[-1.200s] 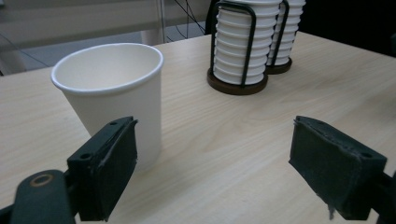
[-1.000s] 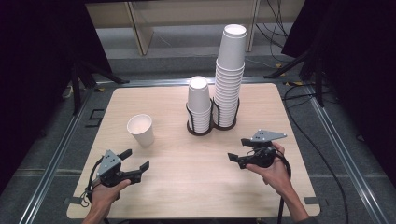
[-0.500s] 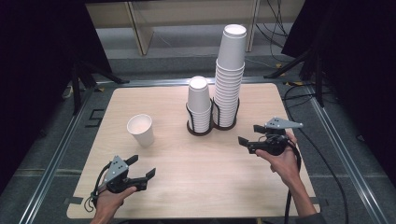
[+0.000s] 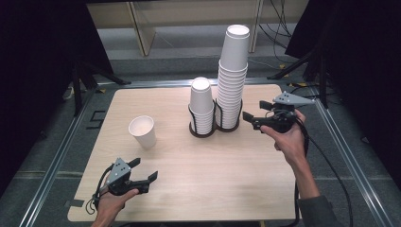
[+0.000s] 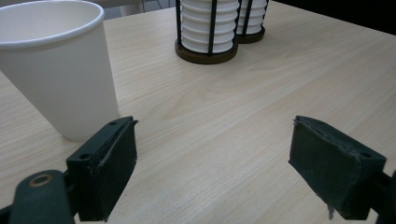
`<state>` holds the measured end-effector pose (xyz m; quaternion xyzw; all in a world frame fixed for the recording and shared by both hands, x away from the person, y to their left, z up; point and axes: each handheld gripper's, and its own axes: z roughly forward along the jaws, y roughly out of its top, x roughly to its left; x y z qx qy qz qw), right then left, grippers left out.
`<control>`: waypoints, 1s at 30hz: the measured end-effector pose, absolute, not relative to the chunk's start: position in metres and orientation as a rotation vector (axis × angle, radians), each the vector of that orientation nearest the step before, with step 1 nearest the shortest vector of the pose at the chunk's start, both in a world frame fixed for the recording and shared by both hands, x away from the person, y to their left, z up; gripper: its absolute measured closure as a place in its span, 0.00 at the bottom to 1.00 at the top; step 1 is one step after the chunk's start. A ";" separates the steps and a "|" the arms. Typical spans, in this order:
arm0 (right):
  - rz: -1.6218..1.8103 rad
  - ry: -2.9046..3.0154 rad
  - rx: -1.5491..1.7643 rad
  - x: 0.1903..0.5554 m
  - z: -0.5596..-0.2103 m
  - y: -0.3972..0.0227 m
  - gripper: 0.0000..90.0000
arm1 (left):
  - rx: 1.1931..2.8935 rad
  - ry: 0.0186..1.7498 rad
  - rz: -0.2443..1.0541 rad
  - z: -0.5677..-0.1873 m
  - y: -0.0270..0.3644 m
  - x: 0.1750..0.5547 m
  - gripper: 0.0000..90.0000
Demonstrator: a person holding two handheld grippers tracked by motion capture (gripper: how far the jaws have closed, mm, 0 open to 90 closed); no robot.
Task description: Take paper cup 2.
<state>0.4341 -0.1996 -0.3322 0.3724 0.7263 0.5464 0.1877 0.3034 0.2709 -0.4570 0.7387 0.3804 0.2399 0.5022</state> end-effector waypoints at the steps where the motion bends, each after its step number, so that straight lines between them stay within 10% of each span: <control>1: 1.541 2.043 1.045 0.437 -0.329 -0.199 0.17 | 1.785 0.919 0.580 -0.457 0.271 0.303 0.16; 30: 1.574 1.928 1.041 0.512 -0.233 -0.160 0.17 | 1.790 0.924 0.565 -0.458 0.274 0.304 0.16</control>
